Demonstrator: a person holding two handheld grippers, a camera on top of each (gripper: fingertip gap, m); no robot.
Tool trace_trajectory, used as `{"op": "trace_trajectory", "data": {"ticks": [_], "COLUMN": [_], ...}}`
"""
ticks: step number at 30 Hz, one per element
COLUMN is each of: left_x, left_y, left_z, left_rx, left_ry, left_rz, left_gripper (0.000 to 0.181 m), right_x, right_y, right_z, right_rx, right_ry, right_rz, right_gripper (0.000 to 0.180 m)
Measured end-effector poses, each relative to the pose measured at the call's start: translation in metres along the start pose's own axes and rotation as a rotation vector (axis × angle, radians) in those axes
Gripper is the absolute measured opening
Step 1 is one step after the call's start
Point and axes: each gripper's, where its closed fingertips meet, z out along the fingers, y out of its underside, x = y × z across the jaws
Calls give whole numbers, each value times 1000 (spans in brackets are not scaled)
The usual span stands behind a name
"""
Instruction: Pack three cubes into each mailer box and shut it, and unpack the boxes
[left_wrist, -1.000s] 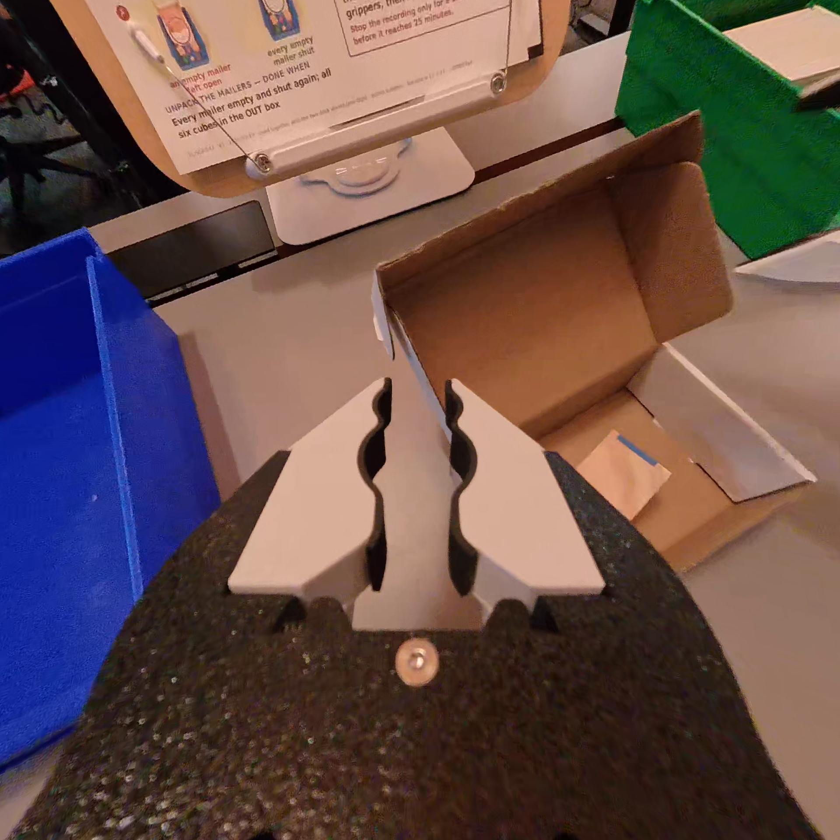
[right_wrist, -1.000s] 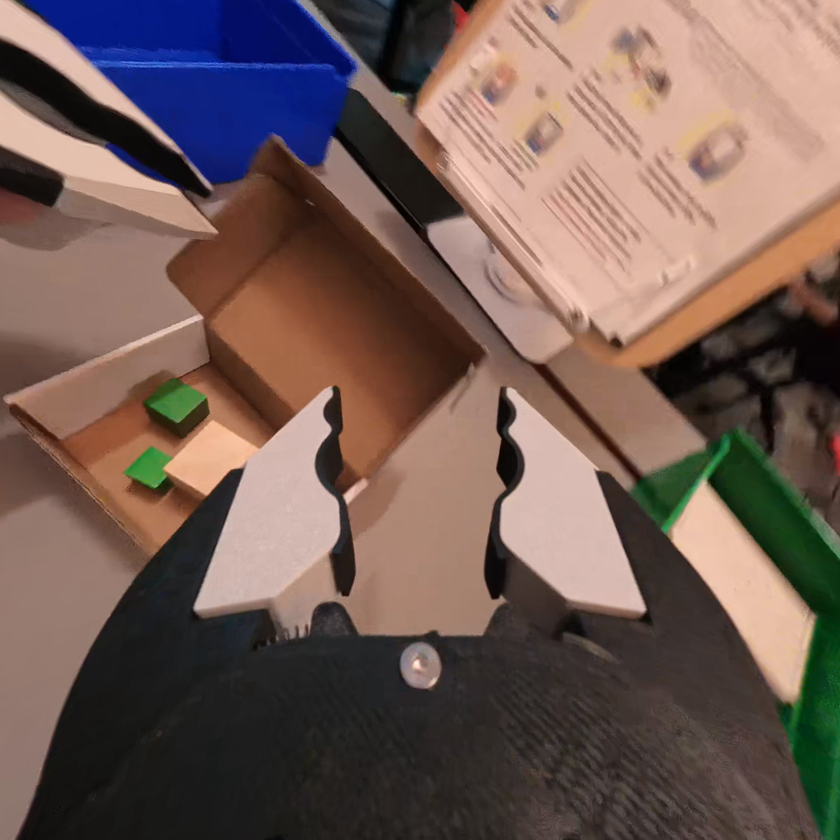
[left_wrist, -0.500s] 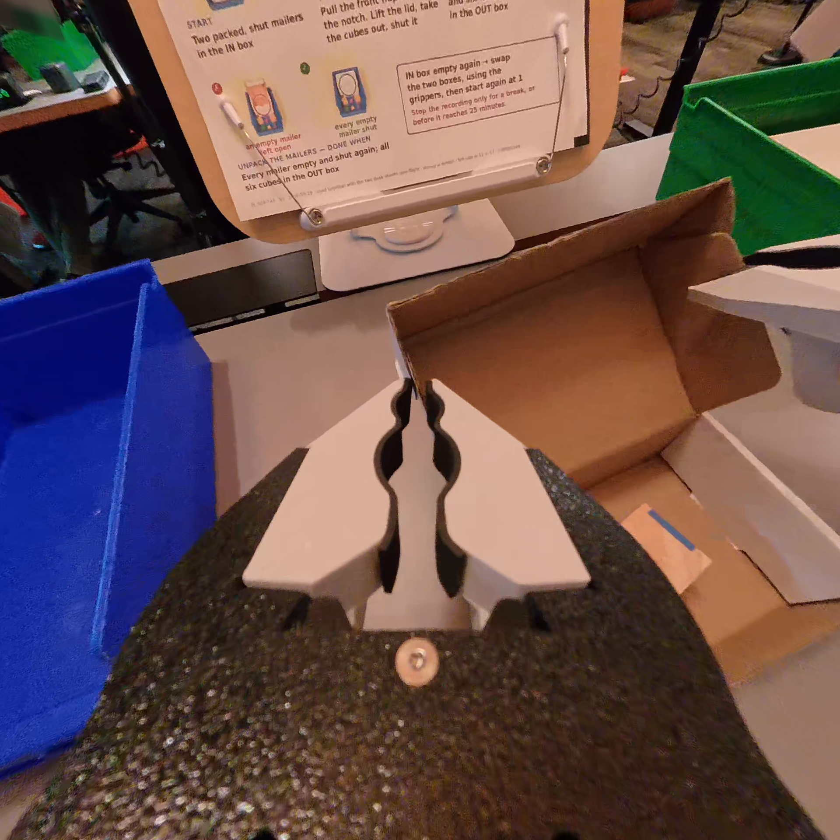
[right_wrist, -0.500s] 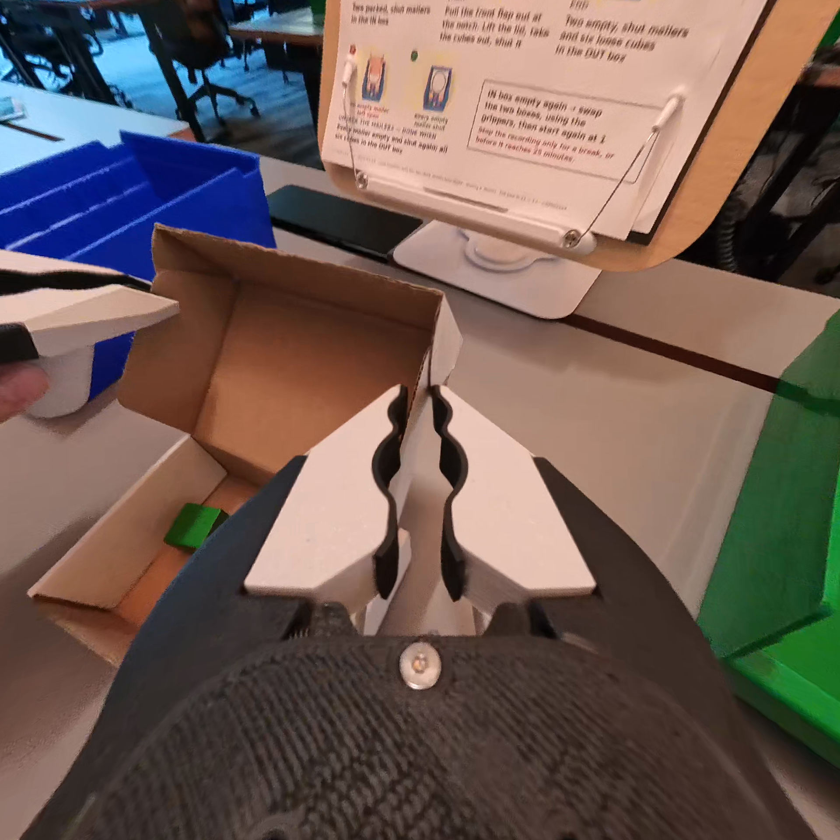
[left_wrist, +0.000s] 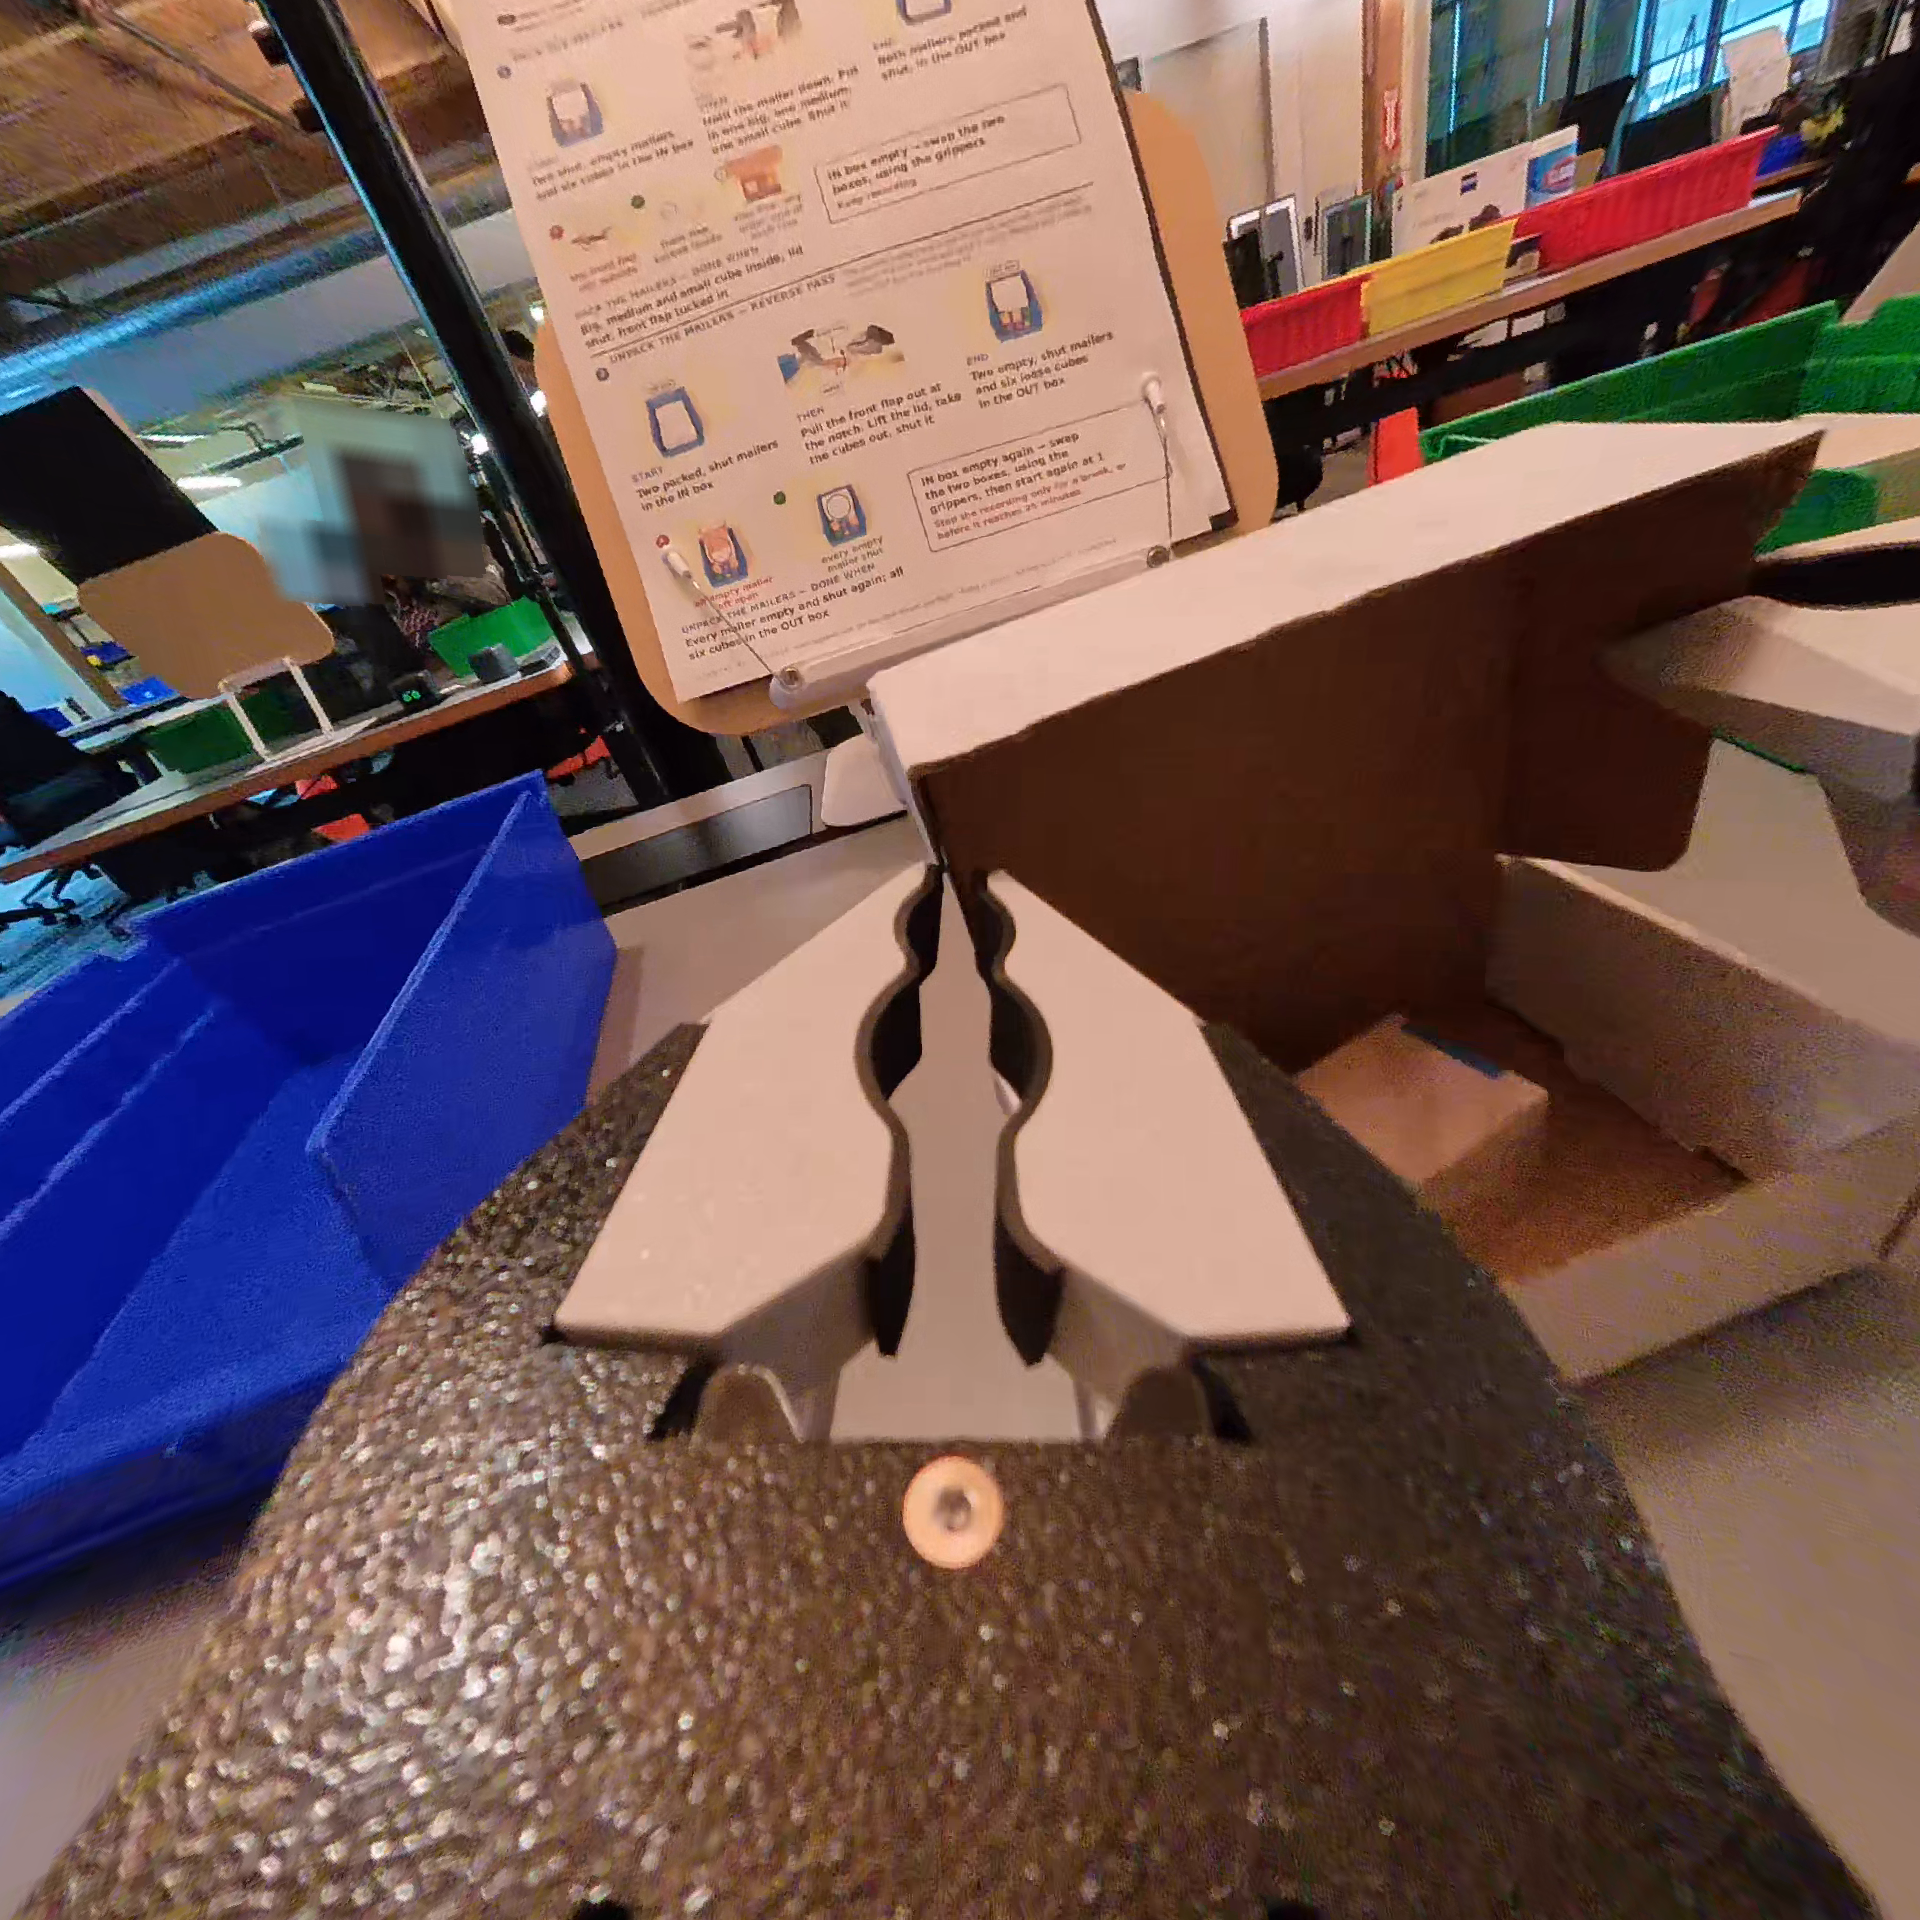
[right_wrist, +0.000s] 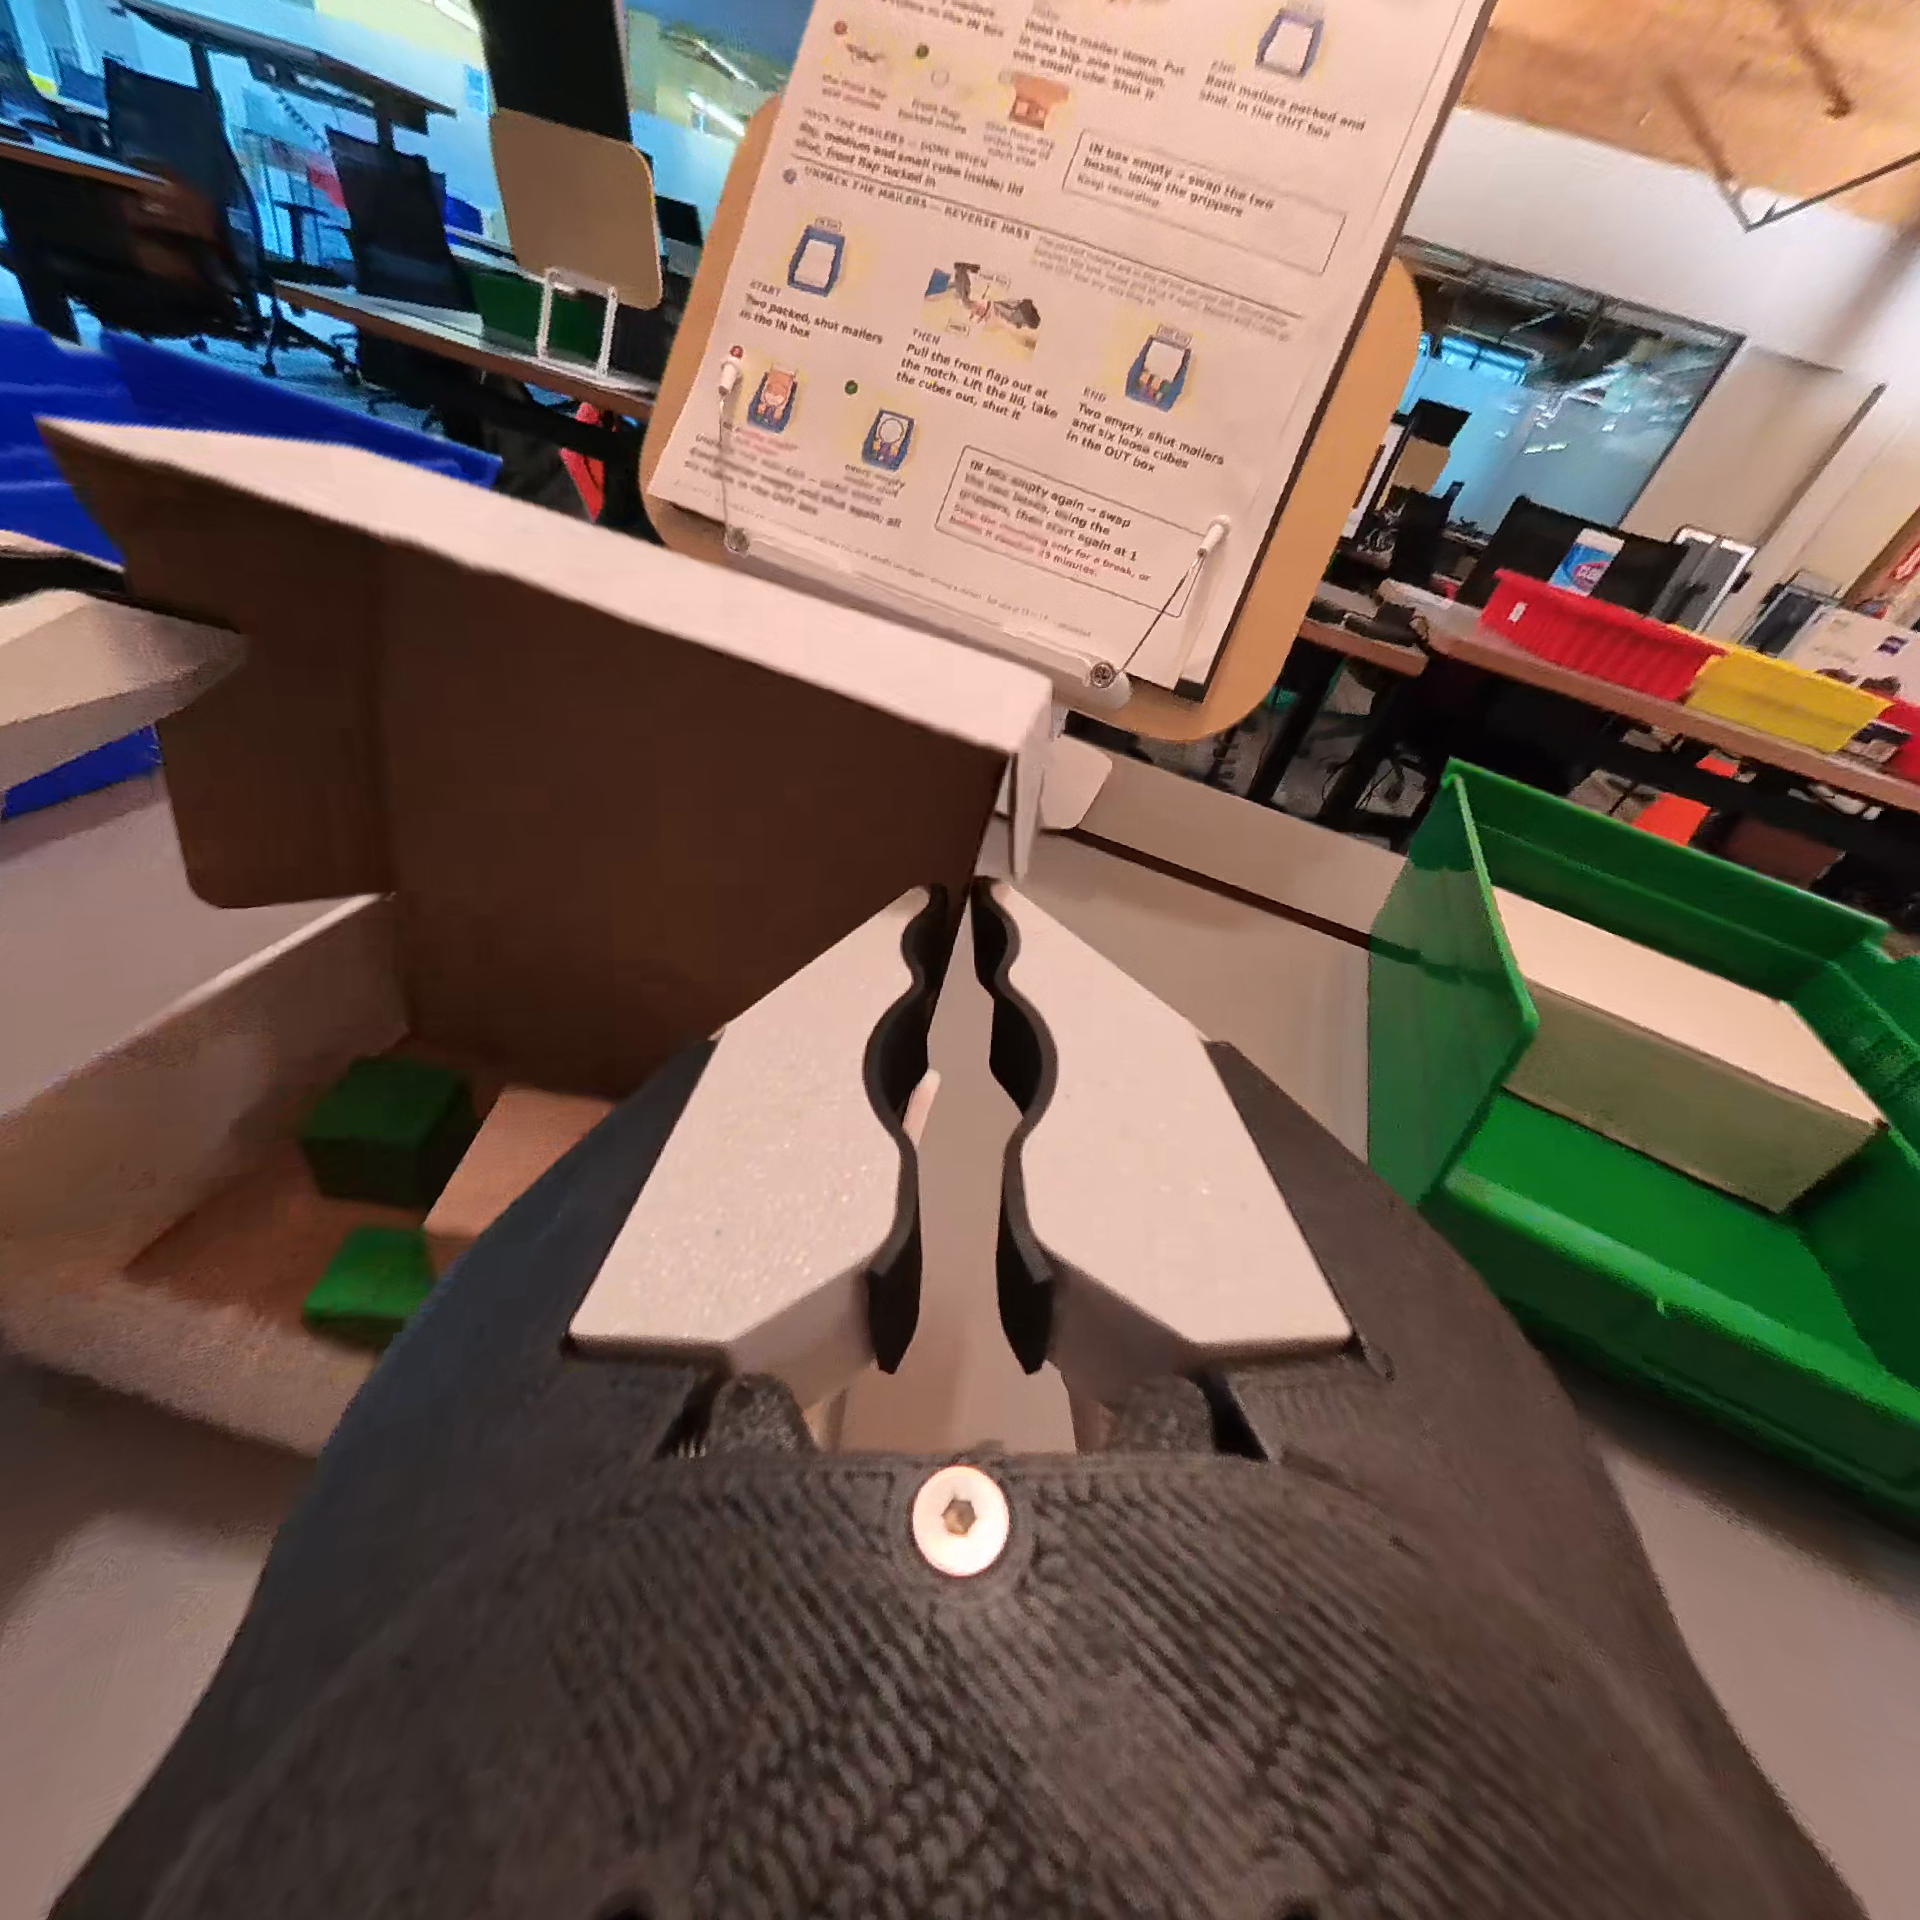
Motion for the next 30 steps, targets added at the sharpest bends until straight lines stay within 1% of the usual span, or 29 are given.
{"op": "trace_trajectory", "data": {"ticks": [2, 4, 7, 10, 14, 17, 19, 23, 25, 26, 27, 28, 29, 30], "left_x": [6, 12, 16, 21, 27, 27, 31, 36, 39, 41, 40, 36, 33, 30], "left_y": [10, 16, 16, 14, 10, 20, 30, 49, 49, 51, 54, 56, 56, 54], "left_z": [-13, -25, -38, -42, -40, -42, -51, -68, -76, -80, -84, -87, -89, -92], "left_rx": [-23, -45, -60, -72, -126, -165, -170, -215, -219, -229, -252, -270, -275, -266], "left_ry": [25, 56, 62, 53, 89, 88, 108, 128, 158, 180, 182, 165, 156, 145], "left_rz": [-1, -47, -46, -36, -177, -127, -105, -87, -86, -81, -65, -46, -25, 1], "left_gripper": [2, 2, 2, 2, 2, 1, 1, 1, 8, 18, 31, 44, 52, 53], "right_x": [-5, -9, -13, -13, -15, -19, -21, -37, -36, -36, -32, -26, -19, -11], "right_y": [8, 16, 17, 18, 17, 21, 29, 54, 55, 56, 57, 57, 55, 49], "right_z": [-15, -27, -41, -49, -52, -58, -66, -84, -93, -98, -103, -109, -116, -123], "right_rx": [-19, -45, -53, -67, -61, -92, -110, -192, -191, -196, -198, -193, -173, -138], "right_ry": [-6, -28, -81, -91, -63, -68, -67, -170, -181, -186, -157, -117, -61, 6], "right_rz": [-23, -43, -15, -49, -63, -37, -65, -79, -120, -133, -144, -164, -196, -247], "right_gripper": [3, 3, 3, 4, 7, 8, 6, 0, 6, 15, 32, 45, 57, 68]}}
